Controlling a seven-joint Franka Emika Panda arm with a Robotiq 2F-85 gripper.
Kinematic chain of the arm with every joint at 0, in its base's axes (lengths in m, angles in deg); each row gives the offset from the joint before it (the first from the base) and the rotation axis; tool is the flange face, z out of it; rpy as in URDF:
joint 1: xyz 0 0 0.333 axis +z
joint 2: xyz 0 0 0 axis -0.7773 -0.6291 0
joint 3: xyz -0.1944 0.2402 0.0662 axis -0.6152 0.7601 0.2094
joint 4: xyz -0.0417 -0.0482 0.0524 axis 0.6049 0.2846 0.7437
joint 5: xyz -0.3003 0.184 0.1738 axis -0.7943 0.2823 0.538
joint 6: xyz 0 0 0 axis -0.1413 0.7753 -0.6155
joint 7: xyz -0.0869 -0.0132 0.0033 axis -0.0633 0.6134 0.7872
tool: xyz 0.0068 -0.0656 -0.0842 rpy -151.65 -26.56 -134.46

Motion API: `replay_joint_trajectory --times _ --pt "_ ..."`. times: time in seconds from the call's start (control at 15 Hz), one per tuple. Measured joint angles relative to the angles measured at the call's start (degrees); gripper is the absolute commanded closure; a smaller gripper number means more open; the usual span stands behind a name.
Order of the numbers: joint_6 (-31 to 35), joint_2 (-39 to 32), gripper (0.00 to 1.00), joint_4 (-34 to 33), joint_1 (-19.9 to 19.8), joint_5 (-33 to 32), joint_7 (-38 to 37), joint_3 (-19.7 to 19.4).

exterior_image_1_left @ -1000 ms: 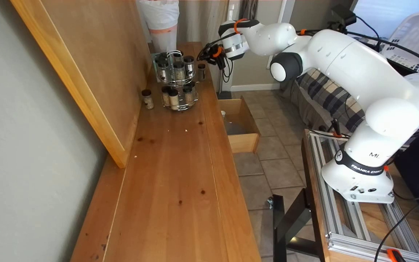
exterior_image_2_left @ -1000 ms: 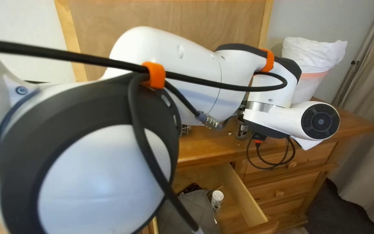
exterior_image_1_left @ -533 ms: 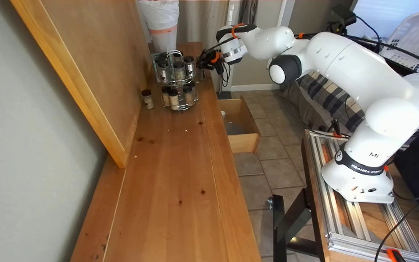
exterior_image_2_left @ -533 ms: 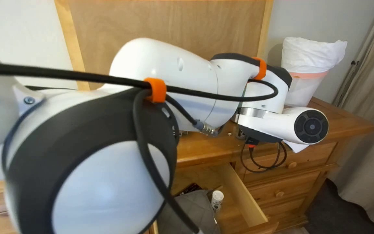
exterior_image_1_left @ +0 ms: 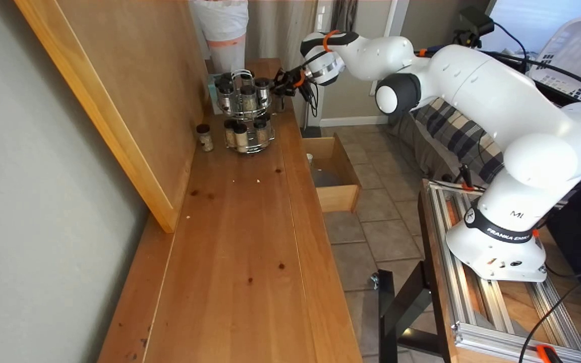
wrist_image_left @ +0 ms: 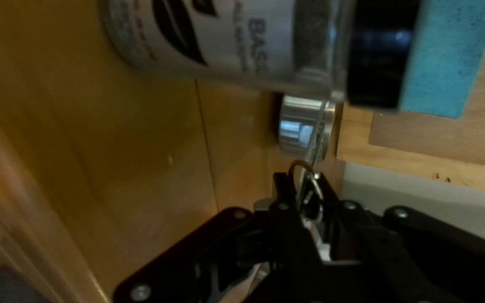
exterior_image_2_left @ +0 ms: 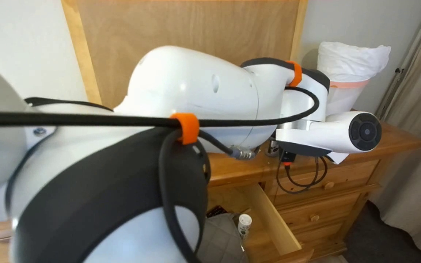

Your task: Move the measuring cups to the right

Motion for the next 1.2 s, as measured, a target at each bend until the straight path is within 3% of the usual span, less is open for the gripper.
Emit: replay_joint_trajectory --times 0.33,0.4,0.47,0.6,1.0,1.2 --pt "-4.92 -2.04 0.96 -3.52 -2.44 -5.57 -0.17 4.18" --pt "-5.41 -2.49 0.59 -4.24 -2.77 -6.41 -0.33 4.83" --pt "-5.69 -2.97 0.58 -4.97 -3.05 -7.27 -0.62 5.46" --pt "-6.21 -3.85 0.45 -6.02 -3.36 -9.51 -0.9 6.21" --pt "-6.19 -5.6 0.03 -8.28 -3.62 -14.83 -1.33 8.99" --pt "-5.95 -5.27 0.0 -8.32 -3.8 -16.73 -1.33 10.23"
